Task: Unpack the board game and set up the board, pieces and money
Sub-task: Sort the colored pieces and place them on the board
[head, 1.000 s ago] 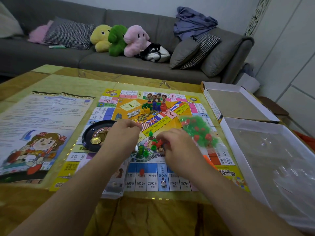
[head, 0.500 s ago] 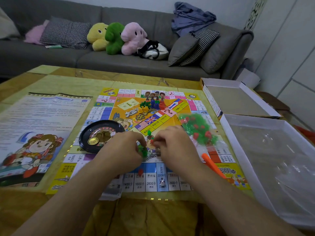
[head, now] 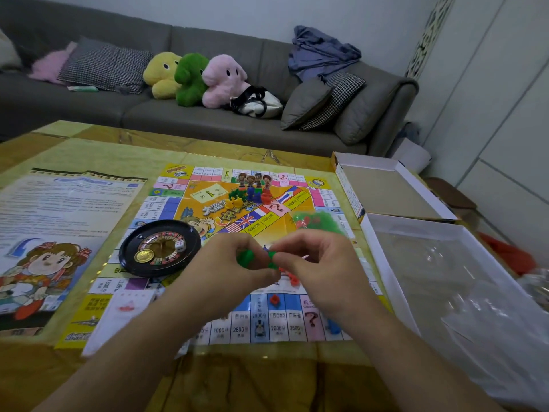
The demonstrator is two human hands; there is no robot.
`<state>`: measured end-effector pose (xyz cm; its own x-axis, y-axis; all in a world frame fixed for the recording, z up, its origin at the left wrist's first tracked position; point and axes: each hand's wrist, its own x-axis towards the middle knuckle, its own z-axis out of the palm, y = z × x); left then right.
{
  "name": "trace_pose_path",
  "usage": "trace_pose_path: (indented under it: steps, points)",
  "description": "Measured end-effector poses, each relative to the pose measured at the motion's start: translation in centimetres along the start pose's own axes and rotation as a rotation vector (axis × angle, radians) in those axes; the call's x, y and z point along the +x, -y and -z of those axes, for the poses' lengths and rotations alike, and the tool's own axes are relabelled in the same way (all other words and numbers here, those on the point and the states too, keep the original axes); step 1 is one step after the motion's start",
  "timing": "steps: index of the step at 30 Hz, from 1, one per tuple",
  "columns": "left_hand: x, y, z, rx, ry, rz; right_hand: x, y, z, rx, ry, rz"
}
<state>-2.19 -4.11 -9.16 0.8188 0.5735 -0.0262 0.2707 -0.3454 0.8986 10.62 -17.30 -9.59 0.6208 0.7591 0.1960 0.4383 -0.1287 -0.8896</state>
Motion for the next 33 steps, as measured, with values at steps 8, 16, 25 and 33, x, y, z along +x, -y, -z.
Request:
trace_pose_path:
  steps: [8,16,25,33]
  points:
    - [-0.6,-0.6,0.5,-0.265,0.041,0.086,-0.8,0.7,1.3,0.057,-0.022,0.048]
    - [-0.5,-0.6,0.5,-0.607,0.105,0.125,-0.7,0.9,1.5,0.259,-0.074,0.087]
    - [-1.0,-0.7,-1.4,-0.814,-0.022,0.179,-0.6,1.2,0.9,0.221,-0.14,0.097]
    - [-1.5,-1.0,-2.0,-0.872,0.002,0.21,-1.0,1.4,0.9,0.201,-0.172,0.077]
